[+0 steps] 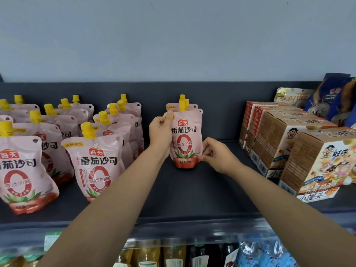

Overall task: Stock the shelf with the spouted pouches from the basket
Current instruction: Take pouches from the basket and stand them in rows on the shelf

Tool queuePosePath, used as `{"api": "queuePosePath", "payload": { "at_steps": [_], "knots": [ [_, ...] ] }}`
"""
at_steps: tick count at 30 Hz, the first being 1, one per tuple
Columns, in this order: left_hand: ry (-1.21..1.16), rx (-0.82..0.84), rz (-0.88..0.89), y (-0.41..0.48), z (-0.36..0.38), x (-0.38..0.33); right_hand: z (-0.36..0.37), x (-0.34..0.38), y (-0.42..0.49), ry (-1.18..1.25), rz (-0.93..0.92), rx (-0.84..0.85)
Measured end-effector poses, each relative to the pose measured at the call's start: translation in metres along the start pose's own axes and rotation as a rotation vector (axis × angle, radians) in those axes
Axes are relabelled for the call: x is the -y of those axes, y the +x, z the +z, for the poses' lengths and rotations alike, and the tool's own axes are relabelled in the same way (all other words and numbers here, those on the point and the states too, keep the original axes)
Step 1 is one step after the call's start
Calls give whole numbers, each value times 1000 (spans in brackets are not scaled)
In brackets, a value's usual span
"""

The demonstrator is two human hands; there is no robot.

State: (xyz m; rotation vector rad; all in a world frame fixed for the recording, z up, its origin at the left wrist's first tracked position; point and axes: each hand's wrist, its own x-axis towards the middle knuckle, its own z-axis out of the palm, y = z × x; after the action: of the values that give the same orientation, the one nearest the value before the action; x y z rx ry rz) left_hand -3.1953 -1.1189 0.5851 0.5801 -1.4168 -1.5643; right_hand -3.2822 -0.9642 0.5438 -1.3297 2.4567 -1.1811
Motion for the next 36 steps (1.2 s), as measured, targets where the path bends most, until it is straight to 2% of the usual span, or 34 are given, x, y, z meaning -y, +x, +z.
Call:
{"api": "queuePosePath", "payload": {
  "at_steps": [4, 11, 15, 21, 23, 28, 36],
  "knots": [
    [58, 30, 43, -1, 5, 0, 1, -3, 1, -65, 22, 22],
    [137, 65, 49, -6, -2, -1, 6, -6, 2, -38, 38, -35],
    [275, 132, 78, -18, -14, 7, 10, -7, 1, -27, 49, -56],
    [911, 527, 47, -24, -41, 20, 9, -3, 3, -16, 102, -14],
    [949, 543, 72, -25, -44, 21, 10, 0, 3, 14, 117, 27],
    [1038, 573, 72, -22, -43, 20, 16, 14, 2, 327, 70, 21],
    [1120, 617, 105, -20, -46, 17, 31, 16, 4, 229, 72, 20]
  ]
}}
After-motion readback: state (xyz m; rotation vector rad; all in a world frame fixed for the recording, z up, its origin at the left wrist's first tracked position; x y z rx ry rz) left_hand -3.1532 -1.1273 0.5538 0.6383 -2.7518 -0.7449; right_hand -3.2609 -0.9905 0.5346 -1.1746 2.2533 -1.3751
